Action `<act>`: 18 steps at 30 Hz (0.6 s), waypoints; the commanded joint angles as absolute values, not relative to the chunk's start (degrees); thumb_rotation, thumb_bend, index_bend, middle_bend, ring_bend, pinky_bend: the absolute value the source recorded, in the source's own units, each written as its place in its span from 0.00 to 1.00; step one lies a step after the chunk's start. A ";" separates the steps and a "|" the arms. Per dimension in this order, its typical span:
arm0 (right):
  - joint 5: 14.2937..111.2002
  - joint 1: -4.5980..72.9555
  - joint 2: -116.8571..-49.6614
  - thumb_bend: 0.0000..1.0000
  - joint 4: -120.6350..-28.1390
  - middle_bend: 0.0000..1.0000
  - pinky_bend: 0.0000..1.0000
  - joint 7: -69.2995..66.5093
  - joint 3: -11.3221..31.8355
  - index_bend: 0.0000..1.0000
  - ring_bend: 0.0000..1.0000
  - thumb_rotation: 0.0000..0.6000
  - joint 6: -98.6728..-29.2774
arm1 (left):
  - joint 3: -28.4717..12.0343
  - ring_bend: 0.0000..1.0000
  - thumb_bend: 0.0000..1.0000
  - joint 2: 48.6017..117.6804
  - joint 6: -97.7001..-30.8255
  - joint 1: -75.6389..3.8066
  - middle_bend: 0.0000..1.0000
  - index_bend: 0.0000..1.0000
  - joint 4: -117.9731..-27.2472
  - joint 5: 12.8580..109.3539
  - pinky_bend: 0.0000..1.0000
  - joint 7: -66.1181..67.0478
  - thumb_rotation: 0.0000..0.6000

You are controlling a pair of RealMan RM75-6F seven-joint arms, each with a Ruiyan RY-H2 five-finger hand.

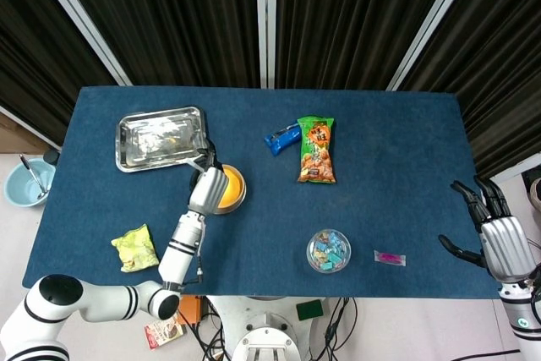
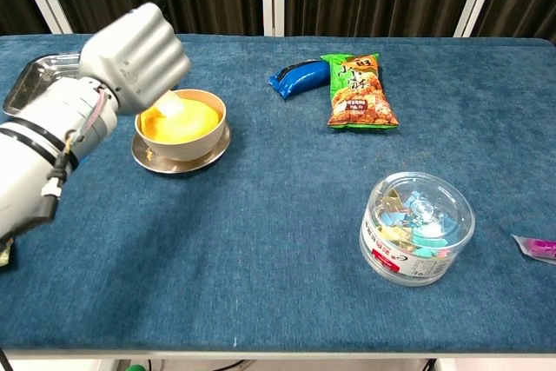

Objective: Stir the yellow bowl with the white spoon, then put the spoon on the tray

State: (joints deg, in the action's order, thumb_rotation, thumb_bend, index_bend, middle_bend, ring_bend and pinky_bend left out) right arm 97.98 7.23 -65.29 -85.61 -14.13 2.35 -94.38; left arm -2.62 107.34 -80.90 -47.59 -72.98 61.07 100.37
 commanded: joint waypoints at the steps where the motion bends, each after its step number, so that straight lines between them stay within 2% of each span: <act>1: 97.99 7.26 -65.27 0.18 -85.65 0.17 0.06 -14.05 2.32 0.03 0.00 1.00 -94.28 | -3.20 0.35 0.45 108.24 -79.52 -47.15 0.52 0.61 -72.10 60.62 0.19 98.31 1.00; 9: 97.83 7.13 -65.22 0.18 -85.76 0.17 0.06 -13.93 2.29 0.03 0.00 1.00 -94.29 | -4.53 0.35 0.45 107.38 -77.73 -45.70 0.52 0.61 -73.14 61.16 0.19 90.03 1.00; 18: 98.00 7.19 -65.13 0.18 -86.15 0.17 0.06 -13.59 2.39 0.03 0.00 1.00 -94.36 | -8.01 0.34 0.45 102.62 -76.20 -42.49 0.51 0.61 -79.10 58.74 0.18 77.31 1.00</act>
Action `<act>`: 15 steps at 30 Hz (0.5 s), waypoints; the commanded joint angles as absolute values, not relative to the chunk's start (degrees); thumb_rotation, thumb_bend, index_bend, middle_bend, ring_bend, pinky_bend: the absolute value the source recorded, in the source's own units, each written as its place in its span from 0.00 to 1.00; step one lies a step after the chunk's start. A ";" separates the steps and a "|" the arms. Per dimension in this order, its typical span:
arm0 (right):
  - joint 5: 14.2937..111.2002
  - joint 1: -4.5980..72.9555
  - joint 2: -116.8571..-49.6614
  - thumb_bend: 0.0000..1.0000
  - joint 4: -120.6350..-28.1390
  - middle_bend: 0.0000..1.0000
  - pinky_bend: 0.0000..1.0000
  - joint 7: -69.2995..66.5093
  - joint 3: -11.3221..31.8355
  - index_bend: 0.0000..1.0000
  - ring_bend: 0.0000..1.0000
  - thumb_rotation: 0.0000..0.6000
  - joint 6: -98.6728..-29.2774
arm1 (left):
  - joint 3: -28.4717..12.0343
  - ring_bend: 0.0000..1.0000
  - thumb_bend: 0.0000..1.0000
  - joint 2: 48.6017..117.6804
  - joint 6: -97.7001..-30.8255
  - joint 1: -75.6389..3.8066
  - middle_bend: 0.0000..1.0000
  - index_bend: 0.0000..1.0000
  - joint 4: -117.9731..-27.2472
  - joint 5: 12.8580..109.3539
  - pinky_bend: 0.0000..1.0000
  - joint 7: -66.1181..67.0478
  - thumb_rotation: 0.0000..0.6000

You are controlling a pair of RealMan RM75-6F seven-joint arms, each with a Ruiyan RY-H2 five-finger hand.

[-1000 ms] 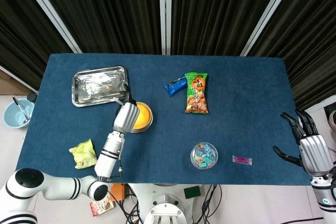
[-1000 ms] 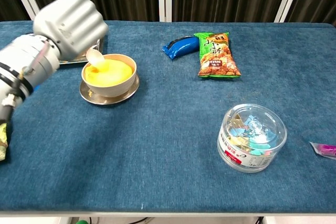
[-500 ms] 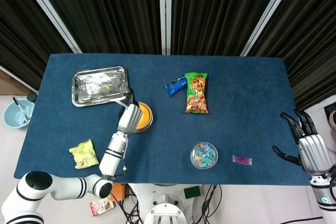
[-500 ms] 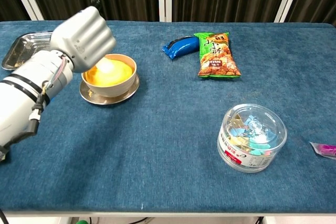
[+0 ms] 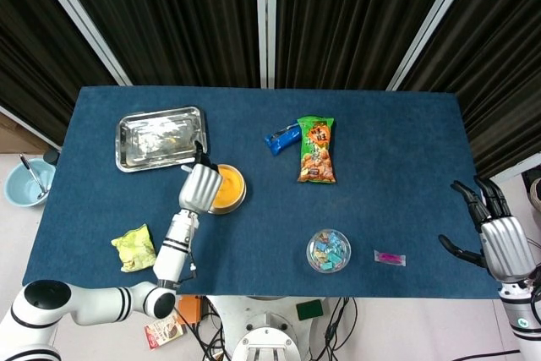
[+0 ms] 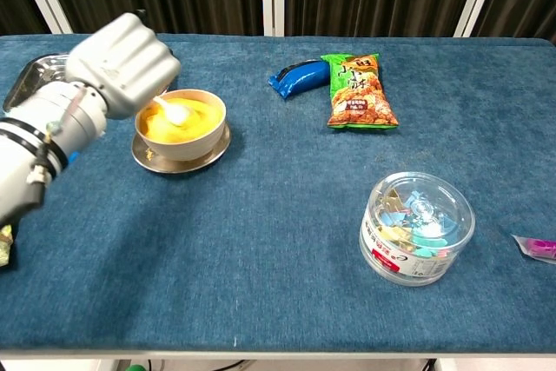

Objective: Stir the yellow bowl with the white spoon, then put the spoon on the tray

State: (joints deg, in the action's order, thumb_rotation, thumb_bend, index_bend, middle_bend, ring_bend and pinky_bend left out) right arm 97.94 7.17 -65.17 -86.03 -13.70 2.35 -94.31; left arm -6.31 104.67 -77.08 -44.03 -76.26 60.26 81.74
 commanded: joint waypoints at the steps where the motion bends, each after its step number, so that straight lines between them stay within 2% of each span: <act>1: 98.02 7.19 -65.10 0.18 -86.23 0.17 0.06 -13.53 2.41 0.03 0.00 1.00 -94.40 | -8.35 0.34 0.45 102.14 -76.30 -42.15 0.51 0.61 -79.74 58.49 0.18 76.28 1.00; 11: 98.10 7.13 -64.83 0.18 -86.86 0.17 0.06 -13.06 2.55 0.03 0.00 1.00 -94.63 | -10.13 0.34 0.45 97.16 -77.12 -40.11 0.50 0.61 -86.70 57.57 0.18 70.09 1.00; 15: 98.16 7.02 -64.80 0.18 -86.93 0.17 0.06 -13.08 2.57 0.03 0.00 1.00 -94.89 | -9.74 0.34 0.45 95.30 -78.70 -40.24 0.50 0.61 -89.02 59.14 0.18 71.67 1.00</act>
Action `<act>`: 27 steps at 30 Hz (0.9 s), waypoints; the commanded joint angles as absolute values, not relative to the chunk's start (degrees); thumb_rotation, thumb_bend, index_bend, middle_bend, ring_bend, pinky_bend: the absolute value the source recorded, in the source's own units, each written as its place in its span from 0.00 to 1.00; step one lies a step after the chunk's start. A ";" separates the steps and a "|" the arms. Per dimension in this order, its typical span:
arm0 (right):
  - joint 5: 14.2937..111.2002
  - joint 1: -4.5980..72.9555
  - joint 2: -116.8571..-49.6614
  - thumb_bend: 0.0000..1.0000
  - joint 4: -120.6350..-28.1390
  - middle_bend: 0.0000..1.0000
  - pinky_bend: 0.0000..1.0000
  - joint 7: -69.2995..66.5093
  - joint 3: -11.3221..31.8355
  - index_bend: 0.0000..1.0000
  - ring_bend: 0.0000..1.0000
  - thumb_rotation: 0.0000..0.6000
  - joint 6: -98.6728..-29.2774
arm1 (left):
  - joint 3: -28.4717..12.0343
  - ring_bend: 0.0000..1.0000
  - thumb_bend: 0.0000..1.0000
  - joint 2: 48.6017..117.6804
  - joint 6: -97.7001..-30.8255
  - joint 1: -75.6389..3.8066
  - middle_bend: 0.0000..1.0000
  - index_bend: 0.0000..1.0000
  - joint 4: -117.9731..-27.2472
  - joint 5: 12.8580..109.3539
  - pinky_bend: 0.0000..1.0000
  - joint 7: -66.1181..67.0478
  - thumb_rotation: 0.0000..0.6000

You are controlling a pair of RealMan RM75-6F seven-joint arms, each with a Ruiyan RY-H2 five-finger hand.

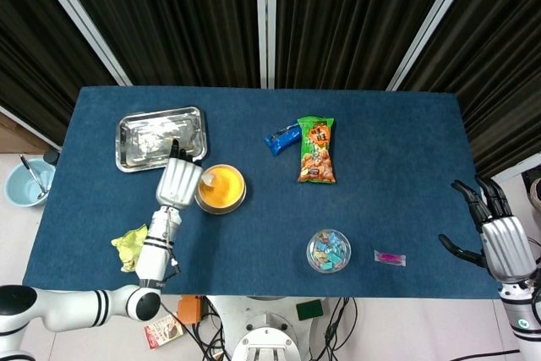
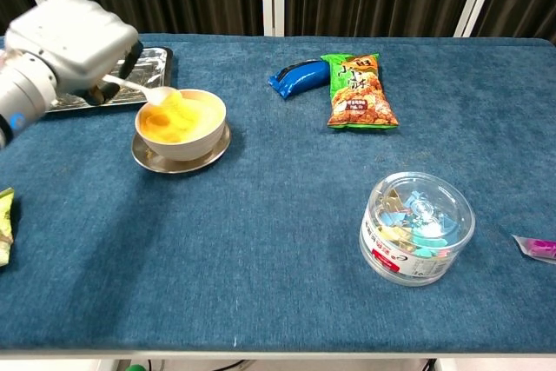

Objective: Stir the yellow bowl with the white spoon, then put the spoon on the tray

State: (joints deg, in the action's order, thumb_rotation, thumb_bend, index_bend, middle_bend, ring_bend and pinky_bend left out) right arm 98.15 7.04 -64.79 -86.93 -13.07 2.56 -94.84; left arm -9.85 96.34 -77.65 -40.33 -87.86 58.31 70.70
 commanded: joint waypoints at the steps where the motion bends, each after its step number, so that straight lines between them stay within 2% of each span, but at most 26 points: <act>1: 98.18 6.99 -64.79 0.18 -86.93 0.17 0.06 -13.07 2.56 0.03 0.00 1.00 -94.93 | -9.48 0.34 0.45 95.12 -79.25 -40.35 0.50 0.61 -89.23 59.40 0.18 72.98 1.00; 5: 98.28 6.93 -64.75 0.18 -87.00 0.17 0.06 -13.05 2.53 0.03 0.00 1.00 -95.06 | -6.36 0.35 0.45 95.46 -81.47 -41.98 0.51 0.61 -87.63 62.92 0.18 83.12 1.00; 12: 98.27 6.71 -64.78 0.18 -86.98 0.17 0.06 -13.10 2.52 0.03 0.00 1.00 -95.36 | -2.91 0.35 0.45 99.97 -82.54 -44.14 0.52 0.61 -82.55 66.64 0.19 95.74 1.00; 27: 98.26 6.36 -64.81 0.18 -86.71 0.17 0.06 -13.58 2.54 0.03 0.00 1.00 -95.83 | -1.76 0.34 0.45 105.92 -83.00 -45.23 0.52 0.63 -77.01 67.33 0.19 114.49 1.00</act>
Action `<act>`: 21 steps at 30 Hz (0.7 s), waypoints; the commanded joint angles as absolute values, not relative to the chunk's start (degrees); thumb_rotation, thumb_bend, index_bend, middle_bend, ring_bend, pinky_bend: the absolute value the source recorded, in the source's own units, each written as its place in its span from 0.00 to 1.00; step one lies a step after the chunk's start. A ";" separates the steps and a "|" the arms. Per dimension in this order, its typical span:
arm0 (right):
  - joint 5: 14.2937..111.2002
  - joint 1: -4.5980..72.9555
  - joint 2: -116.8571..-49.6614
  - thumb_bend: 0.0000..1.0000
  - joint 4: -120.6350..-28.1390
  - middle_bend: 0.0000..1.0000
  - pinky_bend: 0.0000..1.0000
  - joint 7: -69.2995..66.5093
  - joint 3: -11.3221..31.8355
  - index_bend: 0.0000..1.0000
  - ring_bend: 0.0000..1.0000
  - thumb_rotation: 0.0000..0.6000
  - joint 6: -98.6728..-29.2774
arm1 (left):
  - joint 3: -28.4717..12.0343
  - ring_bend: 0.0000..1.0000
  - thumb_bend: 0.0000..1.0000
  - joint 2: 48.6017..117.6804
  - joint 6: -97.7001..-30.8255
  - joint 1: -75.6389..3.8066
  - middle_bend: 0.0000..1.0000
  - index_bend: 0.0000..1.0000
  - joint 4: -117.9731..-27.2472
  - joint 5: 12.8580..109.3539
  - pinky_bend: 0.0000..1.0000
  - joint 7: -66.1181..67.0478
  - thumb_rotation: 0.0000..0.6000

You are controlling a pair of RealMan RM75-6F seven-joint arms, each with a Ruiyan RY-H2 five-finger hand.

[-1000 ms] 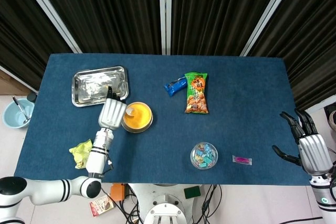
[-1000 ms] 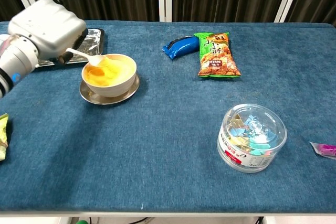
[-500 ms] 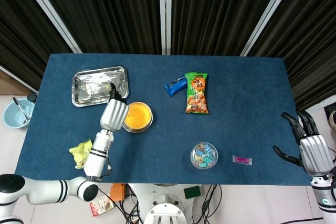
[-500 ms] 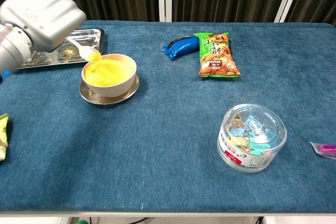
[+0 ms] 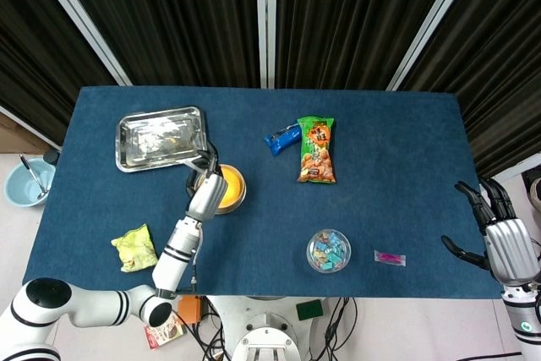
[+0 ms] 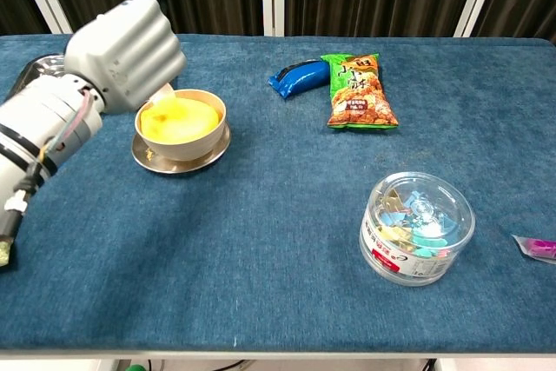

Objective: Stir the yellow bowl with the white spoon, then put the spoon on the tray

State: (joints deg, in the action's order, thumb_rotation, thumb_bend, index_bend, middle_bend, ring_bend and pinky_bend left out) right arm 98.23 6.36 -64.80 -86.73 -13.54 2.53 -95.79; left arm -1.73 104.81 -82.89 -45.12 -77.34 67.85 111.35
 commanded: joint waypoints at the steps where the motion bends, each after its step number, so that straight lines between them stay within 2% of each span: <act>1: 98.27 6.35 -64.81 0.18 -86.66 0.17 0.06 -13.60 2.55 0.03 0.00 1.00 -95.86 | -1.93 0.34 0.45 106.07 -83.10 -45.21 0.52 0.63 -77.19 67.18 0.19 115.07 1.00; 12: 98.31 6.05 -64.73 0.18 -86.54 0.17 0.06 -13.97 2.68 0.03 0.00 1.00 -96.52 | -3.78 0.35 0.45 106.21 -84.22 -44.94 0.52 0.65 -79.52 64.51 0.19 121.83 1.00; 21: 98.17 6.17 -65.02 0.18 -86.07 0.17 0.06 -14.29 2.78 0.03 0.00 1.00 -96.29 | -3.72 0.35 0.45 106.63 -83.52 -45.02 0.53 0.66 -79.27 64.61 0.20 120.03 1.00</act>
